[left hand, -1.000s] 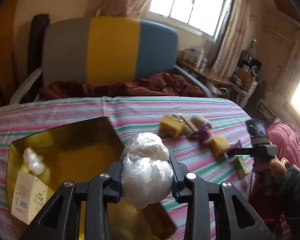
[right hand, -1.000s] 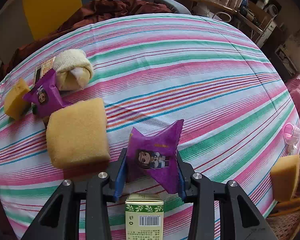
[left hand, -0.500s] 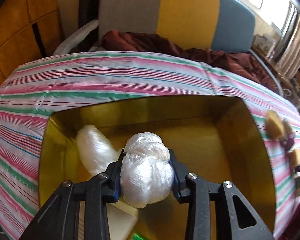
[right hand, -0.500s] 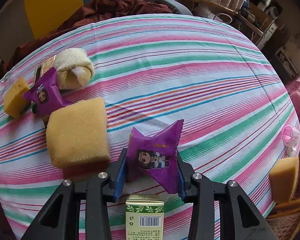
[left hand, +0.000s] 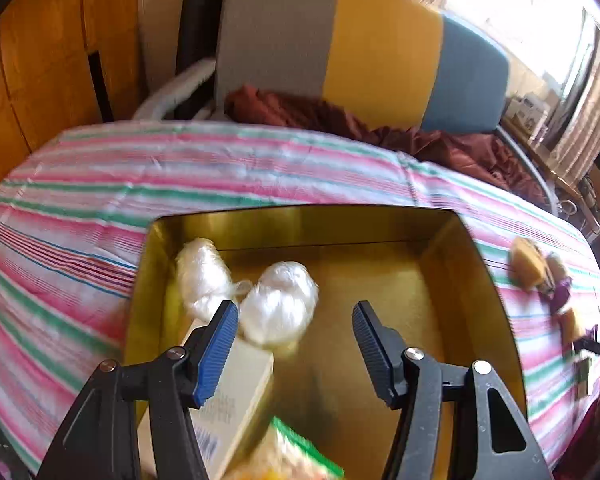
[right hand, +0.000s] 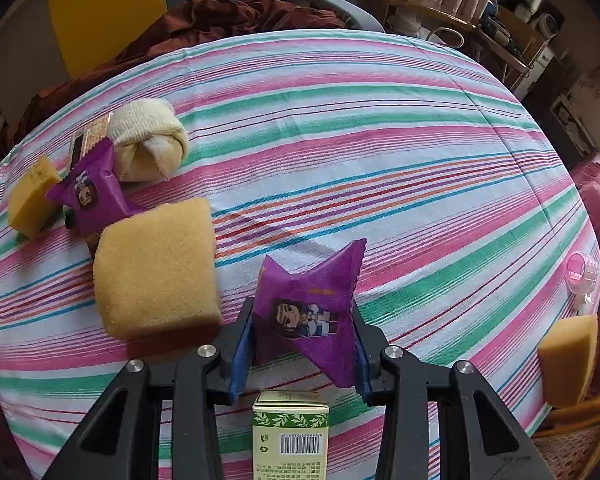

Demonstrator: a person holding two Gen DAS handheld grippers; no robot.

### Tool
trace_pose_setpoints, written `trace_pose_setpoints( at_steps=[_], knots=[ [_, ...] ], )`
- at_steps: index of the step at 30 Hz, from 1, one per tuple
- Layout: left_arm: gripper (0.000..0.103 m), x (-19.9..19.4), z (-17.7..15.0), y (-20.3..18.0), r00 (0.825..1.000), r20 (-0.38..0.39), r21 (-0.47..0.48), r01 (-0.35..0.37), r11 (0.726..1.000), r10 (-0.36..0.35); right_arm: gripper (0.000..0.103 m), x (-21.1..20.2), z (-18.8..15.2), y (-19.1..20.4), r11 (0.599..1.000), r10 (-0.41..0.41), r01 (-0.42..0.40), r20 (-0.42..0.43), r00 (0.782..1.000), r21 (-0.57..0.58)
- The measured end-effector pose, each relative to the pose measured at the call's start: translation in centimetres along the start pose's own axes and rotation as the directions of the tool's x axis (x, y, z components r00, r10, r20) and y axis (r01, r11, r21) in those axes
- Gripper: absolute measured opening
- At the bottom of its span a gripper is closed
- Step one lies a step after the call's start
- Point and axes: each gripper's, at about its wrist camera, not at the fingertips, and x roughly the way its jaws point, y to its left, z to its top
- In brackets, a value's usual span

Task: Organize objects
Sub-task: 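Carry the wrapped ball into the gold tray and open left tool while right tool holds the packet, then carry the purple packet into the gold tray and open right tool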

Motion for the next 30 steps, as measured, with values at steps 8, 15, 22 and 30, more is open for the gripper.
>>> trace_pose_setpoints(
  at_steps=[8, 15, 22, 30],
  knots=[
    [0.060, -7.9, -3.6, -1.9, 0.977, 0.202, 0.062, -0.080, 0.995, 0.066, 0.039, -1.4, 1.4, -0.8, 0.995, 0.015, -0.026, 0.114, 0.993, 0.097],
    [0.060, -11.4, -5.7, -2.2, 0.956, 0.278, 0.059, -0.112, 0.992, 0.091, 0.039, -6.9, 0.4, 3.0, 0.994, 0.103, -0.108, 0.258, 0.961, 0.005],
    [0.060, -11.5, -7.0, -1.7, 0.963, 0.256, 0.045, -0.095, 0.994, 0.081, 0.039, -12.2, -0.3, 11.7, 0.945, 0.300, -0.238, 0.298, 0.906, -0.226],
    [0.060, -11.1, -8.2, -0.4, 0.969, 0.231, 0.025, -0.093, 0.995, 0.085, 0.040, -15.8, -4.5, 26.8, 0.743, 0.545, -0.397, 0.144, 0.826, -0.539]
  ],
)
